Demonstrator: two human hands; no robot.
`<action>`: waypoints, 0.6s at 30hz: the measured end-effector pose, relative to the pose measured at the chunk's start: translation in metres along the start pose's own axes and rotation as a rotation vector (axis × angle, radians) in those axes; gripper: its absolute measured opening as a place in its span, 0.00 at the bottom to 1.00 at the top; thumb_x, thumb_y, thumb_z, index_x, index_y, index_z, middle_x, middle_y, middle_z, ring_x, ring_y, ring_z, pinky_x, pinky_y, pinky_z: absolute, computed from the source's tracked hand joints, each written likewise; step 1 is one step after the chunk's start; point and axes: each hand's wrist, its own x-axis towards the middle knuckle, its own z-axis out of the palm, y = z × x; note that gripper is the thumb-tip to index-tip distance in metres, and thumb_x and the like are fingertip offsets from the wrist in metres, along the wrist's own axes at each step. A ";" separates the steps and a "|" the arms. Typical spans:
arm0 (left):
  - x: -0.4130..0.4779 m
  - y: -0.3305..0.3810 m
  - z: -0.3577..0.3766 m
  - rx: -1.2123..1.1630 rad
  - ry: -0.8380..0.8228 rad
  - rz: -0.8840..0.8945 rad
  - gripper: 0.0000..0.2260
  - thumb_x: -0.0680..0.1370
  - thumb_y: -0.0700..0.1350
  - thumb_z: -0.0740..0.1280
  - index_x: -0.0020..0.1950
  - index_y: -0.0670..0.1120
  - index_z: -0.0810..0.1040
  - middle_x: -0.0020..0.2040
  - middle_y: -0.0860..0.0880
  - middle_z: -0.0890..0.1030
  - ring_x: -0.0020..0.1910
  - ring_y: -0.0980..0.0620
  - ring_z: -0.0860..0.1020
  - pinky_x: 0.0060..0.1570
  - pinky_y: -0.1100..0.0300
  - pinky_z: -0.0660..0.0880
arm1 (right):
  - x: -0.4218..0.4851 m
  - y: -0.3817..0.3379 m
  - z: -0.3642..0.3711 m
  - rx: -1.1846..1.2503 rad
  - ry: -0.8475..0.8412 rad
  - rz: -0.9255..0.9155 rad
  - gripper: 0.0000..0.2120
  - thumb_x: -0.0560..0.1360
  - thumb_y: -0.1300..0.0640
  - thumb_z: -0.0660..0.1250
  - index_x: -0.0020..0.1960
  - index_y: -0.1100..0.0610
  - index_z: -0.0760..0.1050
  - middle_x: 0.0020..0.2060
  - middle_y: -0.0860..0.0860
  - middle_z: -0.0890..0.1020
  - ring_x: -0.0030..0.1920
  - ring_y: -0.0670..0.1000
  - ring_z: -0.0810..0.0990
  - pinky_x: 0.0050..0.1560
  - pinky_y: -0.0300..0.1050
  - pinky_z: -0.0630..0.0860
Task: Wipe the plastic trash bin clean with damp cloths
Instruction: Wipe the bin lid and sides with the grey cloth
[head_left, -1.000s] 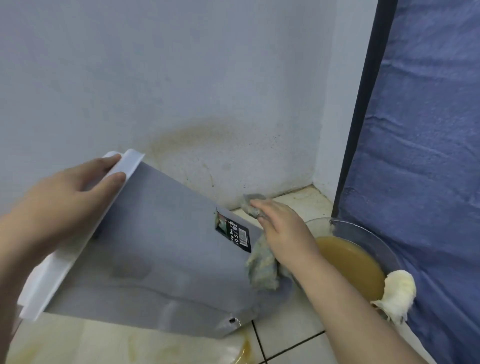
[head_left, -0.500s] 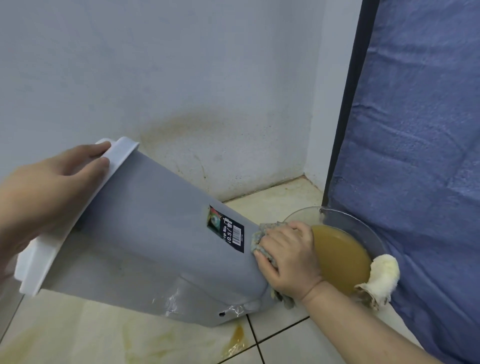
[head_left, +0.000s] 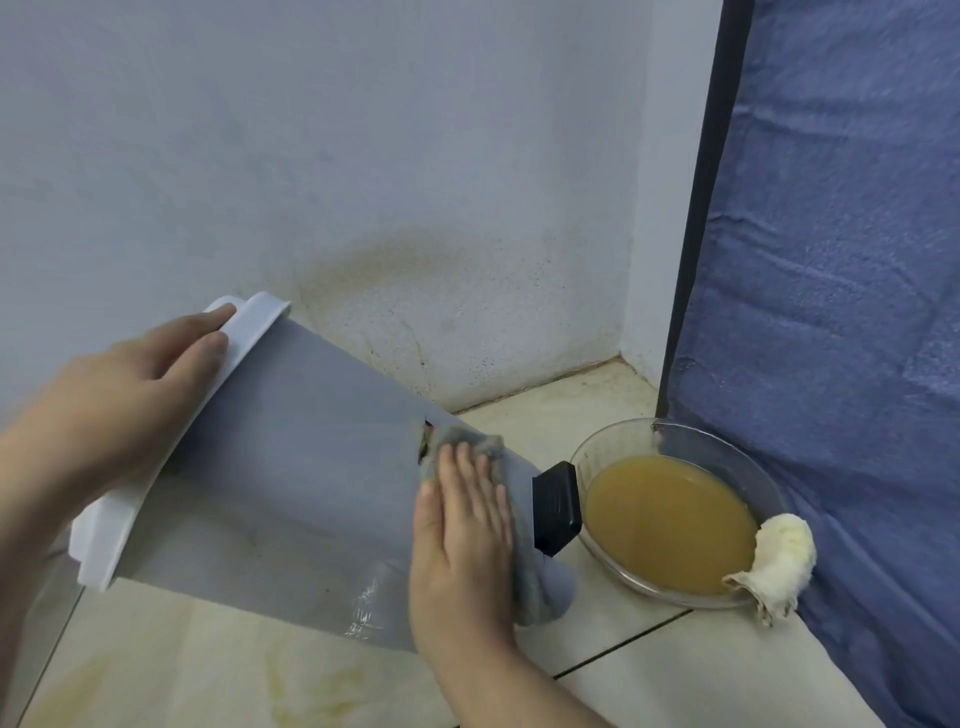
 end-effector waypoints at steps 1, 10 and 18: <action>0.003 0.003 -0.008 -0.009 -0.020 -0.024 0.21 0.70 0.75 0.52 0.63 0.76 0.64 0.61 0.69 0.74 0.60 0.52 0.77 0.54 0.45 0.75 | 0.002 -0.012 0.003 0.031 -0.048 -0.059 0.24 0.81 0.47 0.43 0.76 0.49 0.54 0.74 0.39 0.51 0.76 0.41 0.45 0.73 0.38 0.37; -0.016 0.028 -0.030 0.013 -0.051 -0.058 0.21 0.67 0.77 0.49 0.59 0.81 0.61 0.65 0.67 0.71 0.67 0.50 0.71 0.65 0.46 0.67 | 0.058 -0.029 0.011 -0.062 -0.250 -0.485 0.22 0.82 0.50 0.52 0.75 0.46 0.57 0.75 0.45 0.59 0.76 0.48 0.52 0.75 0.48 0.49; -0.023 0.067 -0.018 0.049 -0.033 -0.036 0.19 0.78 0.59 0.56 0.70 0.63 0.66 0.71 0.59 0.68 0.71 0.52 0.65 0.63 0.56 0.62 | 0.099 -0.020 0.005 -0.196 -0.288 0.098 0.22 0.82 0.51 0.44 0.75 0.53 0.54 0.75 0.50 0.59 0.73 0.51 0.57 0.72 0.47 0.53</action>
